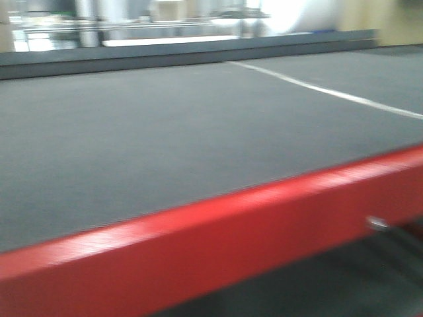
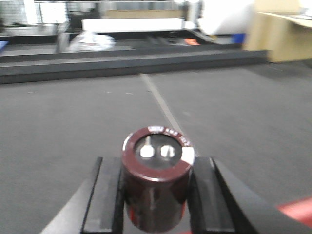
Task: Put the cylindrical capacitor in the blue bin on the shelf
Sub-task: 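Drive the base away from the table toward the blue bin shelf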
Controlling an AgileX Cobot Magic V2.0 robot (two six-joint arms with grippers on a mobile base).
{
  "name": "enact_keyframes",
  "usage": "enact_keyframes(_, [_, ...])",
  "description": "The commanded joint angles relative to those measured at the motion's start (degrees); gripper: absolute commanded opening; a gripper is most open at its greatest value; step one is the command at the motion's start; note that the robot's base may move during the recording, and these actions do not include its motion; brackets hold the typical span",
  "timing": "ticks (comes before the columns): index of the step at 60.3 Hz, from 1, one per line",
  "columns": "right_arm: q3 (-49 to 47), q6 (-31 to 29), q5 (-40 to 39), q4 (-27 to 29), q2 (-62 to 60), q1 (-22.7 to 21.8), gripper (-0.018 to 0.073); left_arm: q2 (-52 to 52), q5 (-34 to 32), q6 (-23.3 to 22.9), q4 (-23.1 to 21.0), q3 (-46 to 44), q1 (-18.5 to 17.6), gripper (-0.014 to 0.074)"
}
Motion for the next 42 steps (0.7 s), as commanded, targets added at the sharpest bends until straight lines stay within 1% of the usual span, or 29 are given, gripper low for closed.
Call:
enact_keyframes(1, [-0.5, -0.3, -1.7, -0.2, -0.2, 0.0, -0.0162, -0.1, -1.1, 0.0, -0.2, -0.5, -0.4, -0.0111])
enact_keyframes(42, [-0.5, -0.3, -1.7, -0.2, -0.2, 0.0, -0.0162, -0.1, -1.2, 0.0, -0.2, -0.5, -0.4, -0.0111])
